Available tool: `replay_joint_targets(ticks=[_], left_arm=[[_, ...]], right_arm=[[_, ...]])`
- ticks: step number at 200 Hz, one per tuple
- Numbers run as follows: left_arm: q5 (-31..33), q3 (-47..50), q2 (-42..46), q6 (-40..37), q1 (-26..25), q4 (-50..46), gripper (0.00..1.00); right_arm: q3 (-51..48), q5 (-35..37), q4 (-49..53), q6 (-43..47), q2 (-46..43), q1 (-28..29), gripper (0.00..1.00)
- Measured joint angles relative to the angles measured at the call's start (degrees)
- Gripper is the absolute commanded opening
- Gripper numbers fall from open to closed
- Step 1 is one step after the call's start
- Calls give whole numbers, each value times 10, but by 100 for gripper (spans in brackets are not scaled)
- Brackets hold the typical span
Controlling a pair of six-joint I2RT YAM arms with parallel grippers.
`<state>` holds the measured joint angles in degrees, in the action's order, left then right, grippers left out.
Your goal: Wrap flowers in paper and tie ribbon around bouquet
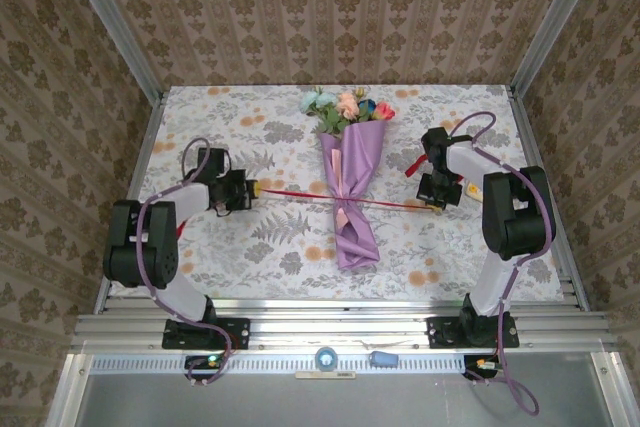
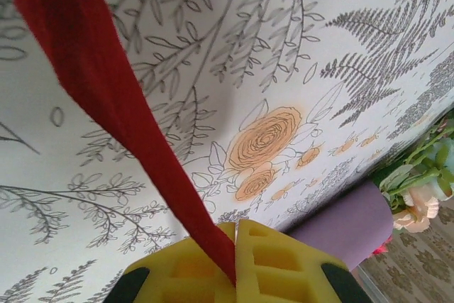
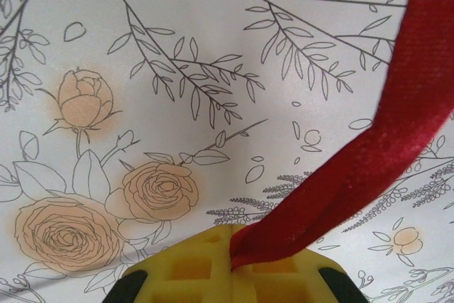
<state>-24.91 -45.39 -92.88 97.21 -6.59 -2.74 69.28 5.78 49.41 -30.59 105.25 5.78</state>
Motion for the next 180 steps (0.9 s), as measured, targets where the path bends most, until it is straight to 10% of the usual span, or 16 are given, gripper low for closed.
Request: replay_joint_targets(ticks=[180], left_arm=[[-92,49,36,0,71,15,0]], right_arm=[[-6,-54,-14,19,-22,-47,0]])
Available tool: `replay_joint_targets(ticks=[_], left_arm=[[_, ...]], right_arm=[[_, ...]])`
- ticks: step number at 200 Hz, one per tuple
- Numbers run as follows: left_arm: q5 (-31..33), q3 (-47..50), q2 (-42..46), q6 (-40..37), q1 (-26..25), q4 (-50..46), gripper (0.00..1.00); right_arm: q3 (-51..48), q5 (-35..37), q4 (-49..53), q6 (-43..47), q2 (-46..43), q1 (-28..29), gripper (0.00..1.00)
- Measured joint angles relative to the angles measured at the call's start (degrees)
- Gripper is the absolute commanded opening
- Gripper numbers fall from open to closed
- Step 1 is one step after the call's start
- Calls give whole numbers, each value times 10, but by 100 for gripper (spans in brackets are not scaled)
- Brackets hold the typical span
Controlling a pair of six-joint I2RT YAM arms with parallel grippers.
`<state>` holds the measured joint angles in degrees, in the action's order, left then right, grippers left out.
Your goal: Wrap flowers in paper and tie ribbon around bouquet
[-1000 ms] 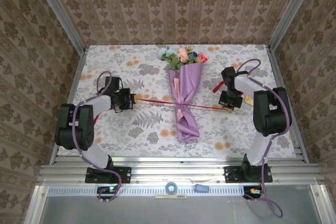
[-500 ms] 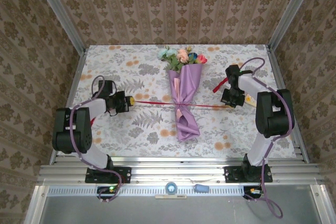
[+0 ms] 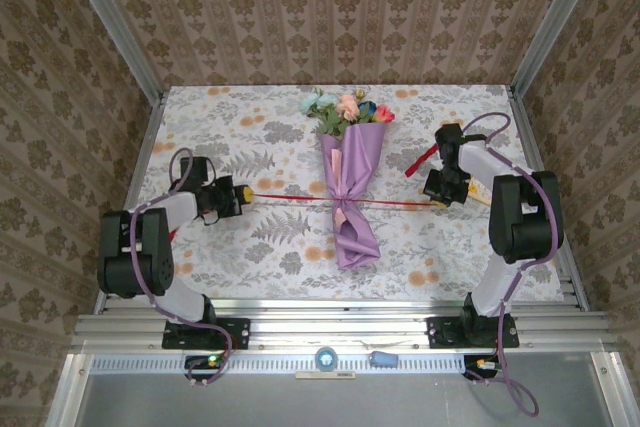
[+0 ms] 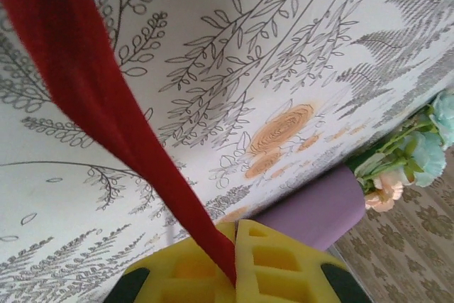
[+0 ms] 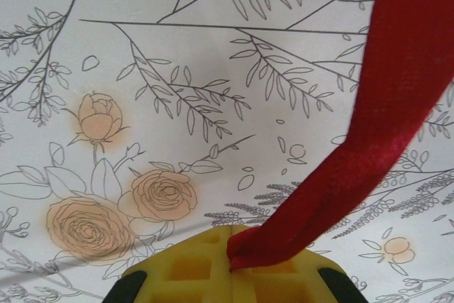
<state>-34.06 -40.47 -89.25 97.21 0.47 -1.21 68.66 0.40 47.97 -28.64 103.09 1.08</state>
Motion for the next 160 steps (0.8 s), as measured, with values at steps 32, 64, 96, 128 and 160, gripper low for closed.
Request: replay_joint_targets(ticks=[32,64,96,128,160], left_arm=[[-13,5,10,0,10,0,0],[-18,14,10,0,14,0,0],[-6,19,22,0,0,0,0],[60,28,58,17,-64,11,0],[118,42,105,54,-147,19,0]], right_arm=[[0,-17,0,0,-2,-7,0],[-1,-24,0,0,-5,-9,0],[-11,-23,4,-9,-17,-6,0],[-37,21,22,-25,-38,12,0],[-78,31,40,-50,-66,33,0]])
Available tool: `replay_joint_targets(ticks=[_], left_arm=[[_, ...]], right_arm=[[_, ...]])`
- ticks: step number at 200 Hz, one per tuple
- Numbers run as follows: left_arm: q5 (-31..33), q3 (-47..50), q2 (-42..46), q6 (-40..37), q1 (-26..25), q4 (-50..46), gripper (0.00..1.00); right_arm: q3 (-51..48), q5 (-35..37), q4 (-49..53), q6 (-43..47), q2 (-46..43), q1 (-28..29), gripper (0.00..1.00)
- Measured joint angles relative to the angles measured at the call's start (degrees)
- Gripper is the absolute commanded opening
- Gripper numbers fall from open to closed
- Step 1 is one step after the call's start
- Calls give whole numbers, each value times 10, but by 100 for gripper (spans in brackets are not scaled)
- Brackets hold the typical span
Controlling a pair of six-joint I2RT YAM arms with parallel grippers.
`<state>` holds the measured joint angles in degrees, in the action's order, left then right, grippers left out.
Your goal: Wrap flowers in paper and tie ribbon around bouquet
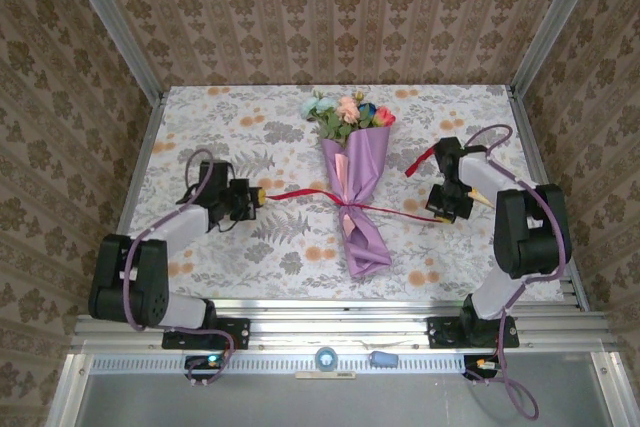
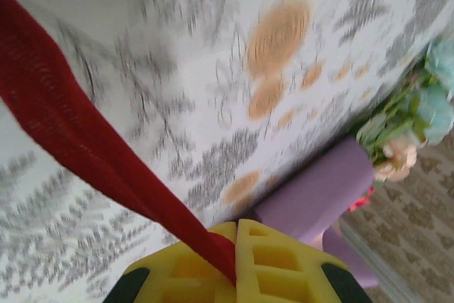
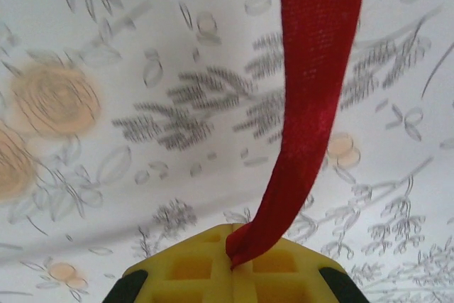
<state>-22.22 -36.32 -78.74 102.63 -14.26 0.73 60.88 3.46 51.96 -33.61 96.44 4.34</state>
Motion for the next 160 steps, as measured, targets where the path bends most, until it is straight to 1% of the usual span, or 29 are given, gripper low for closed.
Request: replay_joint_targets(ticks=[7,20,24,34,37,43,63,78,96,119,139,160], left_arm=[[8,0,8,8,-17,2,0],[24,0,28,26,-48,2,0],[29,0,32,29,-55,2,0],[40,0,43,41,-73,3,0],[44,-1,45,44,-78,4,0],[51,-1,49,51,-89,6,0],[79,-1,53,74,-128,16,0],[101,-1,54,90,-156,24,0],[127,-1,54,111,-181,42,0],[148,-5,54,129,-200,64,0],[149,-28,38,134,-209,84,0],[134,-61,8,138,-213,116,0]], right_arm=[[-6,0,2,-4,-3,3,0],[-16,-1,9,-12,-4,6,7],[-18,-1,10,-13,-4,6,11],[-23,0,10,-18,-5,6,17],[-23,-1,10,-19,-5,6,22],[-25,-1,10,-22,-7,6,26],[-33,-4,11,-31,-21,8,37],[-36,-5,12,-38,-38,8,42],[-36,-4,16,-39,-56,9,45],[-22,-2,28,-34,-67,9,47],[11,-2,39,-23,-67,9,47],[79,2,64,-22,-60,9,47]])
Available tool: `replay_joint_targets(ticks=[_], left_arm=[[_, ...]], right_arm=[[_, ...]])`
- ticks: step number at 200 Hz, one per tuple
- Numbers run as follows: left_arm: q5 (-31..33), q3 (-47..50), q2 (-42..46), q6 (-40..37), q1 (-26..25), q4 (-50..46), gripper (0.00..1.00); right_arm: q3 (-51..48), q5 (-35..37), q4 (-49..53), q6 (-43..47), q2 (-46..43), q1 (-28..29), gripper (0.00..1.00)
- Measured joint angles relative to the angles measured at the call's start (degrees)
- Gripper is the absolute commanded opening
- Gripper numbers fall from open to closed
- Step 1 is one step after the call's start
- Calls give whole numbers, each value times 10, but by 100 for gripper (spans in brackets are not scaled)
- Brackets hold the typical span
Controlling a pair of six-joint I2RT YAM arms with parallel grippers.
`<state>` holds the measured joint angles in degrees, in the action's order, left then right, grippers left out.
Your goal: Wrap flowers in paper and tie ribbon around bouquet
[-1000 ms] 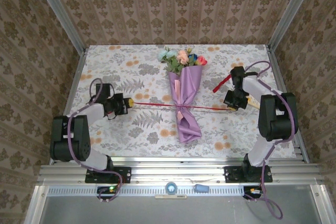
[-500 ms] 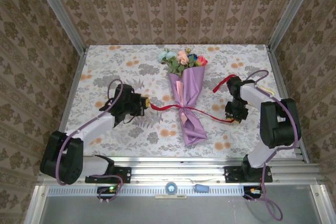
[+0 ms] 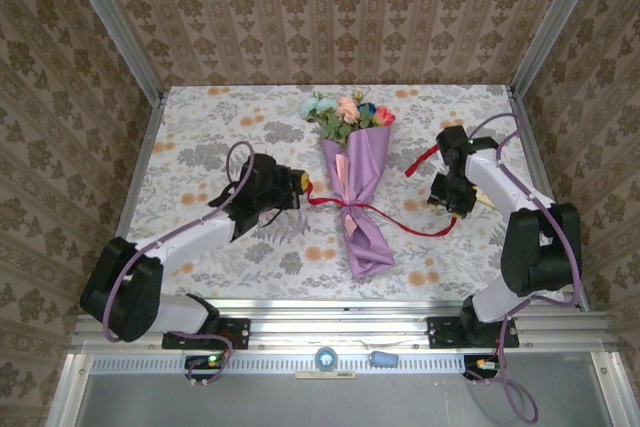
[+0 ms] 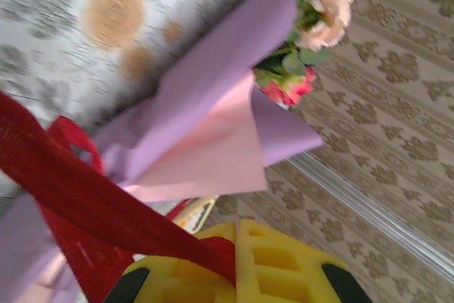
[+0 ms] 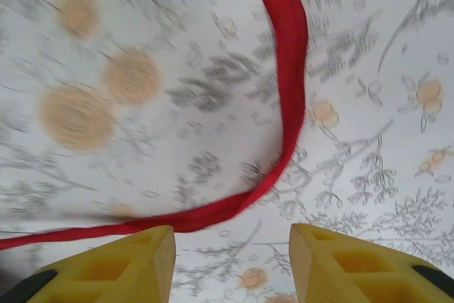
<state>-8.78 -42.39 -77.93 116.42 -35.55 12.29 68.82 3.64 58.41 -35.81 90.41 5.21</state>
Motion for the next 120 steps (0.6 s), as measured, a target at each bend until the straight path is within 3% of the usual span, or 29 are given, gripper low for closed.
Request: replay_joint_targets(ticks=[46,120], left_arm=[[-60,-24,-37,9,3,55,0],[-104,-42,-57,-28,-2,76,0]], right_arm=[[147,16,40,-27,40,-1,49],[318,-17,25,-70,289,-16,50]])
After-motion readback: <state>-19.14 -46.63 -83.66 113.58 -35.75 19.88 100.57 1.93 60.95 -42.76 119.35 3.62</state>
